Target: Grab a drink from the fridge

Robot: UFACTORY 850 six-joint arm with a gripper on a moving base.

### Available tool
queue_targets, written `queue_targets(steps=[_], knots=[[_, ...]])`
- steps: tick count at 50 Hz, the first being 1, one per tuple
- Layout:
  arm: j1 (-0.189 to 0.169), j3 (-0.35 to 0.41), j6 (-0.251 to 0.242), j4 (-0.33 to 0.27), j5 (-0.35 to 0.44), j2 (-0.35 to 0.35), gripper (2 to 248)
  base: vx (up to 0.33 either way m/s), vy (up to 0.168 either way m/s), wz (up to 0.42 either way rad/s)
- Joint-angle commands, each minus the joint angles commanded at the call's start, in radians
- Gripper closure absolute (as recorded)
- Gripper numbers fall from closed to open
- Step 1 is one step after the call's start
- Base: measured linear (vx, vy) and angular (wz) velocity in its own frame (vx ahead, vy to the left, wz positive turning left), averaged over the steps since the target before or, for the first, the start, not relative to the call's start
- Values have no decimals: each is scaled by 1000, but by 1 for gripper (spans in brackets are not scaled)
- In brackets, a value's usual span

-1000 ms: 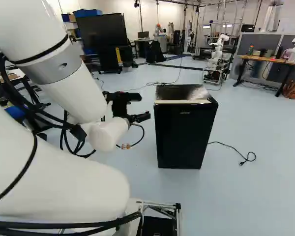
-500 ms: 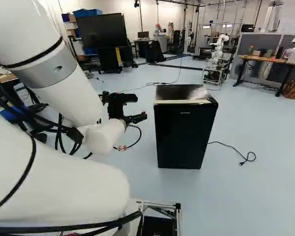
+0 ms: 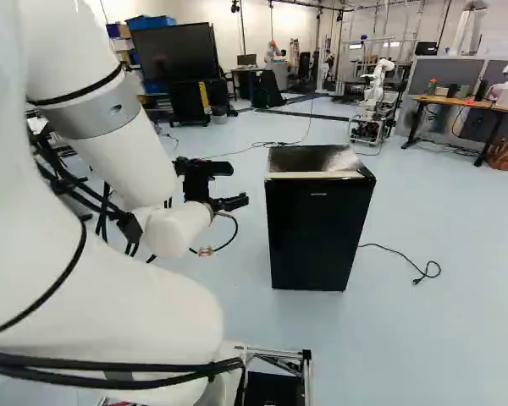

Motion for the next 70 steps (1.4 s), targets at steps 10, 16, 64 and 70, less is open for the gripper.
queue_targets(steps=[10,16,64,70], knots=[[31,-49,0,44,12,-82,3,0,0,0],[51,-73,0,74,24,-125,3,0,0,0],[163,-147,0,341,226,-334,3,0,0,0],[170,-153,0,377,254,-356,3,0,0,0]])
